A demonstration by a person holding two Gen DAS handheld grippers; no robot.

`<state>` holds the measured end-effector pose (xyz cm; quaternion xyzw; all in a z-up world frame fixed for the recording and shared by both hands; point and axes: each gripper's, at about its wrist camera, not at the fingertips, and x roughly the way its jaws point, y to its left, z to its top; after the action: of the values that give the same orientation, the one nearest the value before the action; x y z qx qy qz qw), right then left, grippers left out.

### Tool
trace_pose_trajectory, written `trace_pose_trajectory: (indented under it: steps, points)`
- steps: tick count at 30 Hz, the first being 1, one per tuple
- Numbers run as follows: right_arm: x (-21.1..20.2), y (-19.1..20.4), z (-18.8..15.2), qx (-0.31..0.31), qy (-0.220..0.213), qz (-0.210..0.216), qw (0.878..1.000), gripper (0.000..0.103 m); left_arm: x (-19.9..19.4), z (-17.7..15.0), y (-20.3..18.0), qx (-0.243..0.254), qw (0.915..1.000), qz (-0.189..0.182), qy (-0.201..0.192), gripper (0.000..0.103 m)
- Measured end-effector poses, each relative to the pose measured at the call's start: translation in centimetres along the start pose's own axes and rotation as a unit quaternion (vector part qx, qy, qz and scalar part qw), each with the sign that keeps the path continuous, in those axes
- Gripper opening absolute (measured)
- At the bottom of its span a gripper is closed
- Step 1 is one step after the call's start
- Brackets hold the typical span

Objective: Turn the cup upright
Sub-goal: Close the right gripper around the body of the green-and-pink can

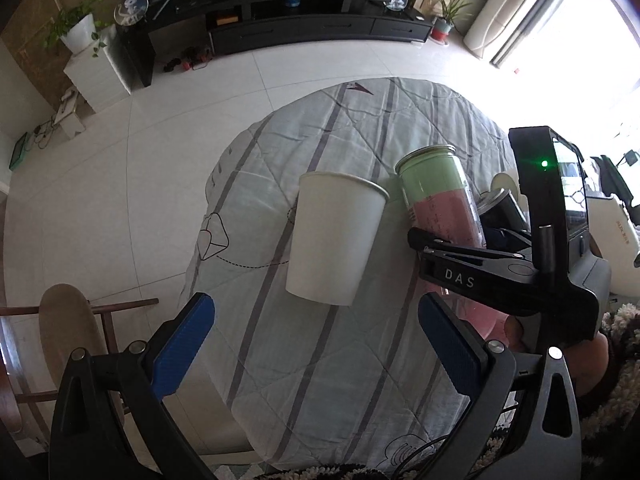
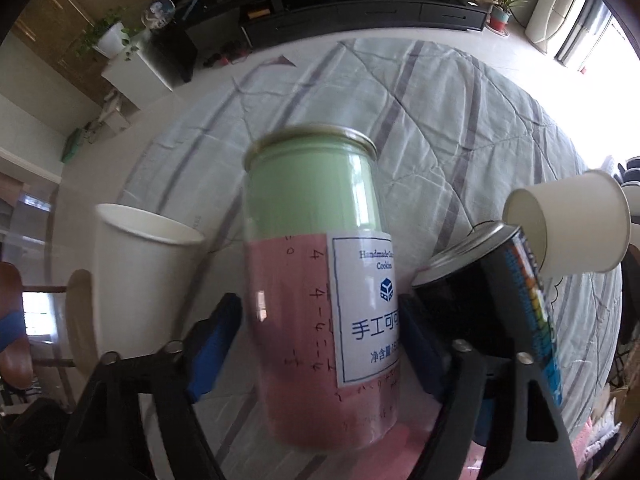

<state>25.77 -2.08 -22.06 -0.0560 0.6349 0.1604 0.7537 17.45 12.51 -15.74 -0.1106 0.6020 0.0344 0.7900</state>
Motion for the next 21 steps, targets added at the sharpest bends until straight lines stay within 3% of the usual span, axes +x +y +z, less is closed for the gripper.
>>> trace_pose_trajectory:
  steps: [12, 21]
  points:
    - [-1.8, 0.0, -1.3, 0.000, -0.018, 0.023, 1.000, 0.071, -0.8, -0.4, 0.0, 0.000, 0.9999, -0.006, -0.010, 0.103]
    - [-4.5, -0.2, -5.8, 0.014, -0.016, 0.046, 0.999, 0.071, -2.4, -2.4, 0.0, -0.002, 0.9997, 0.003, -0.025, 0.103]
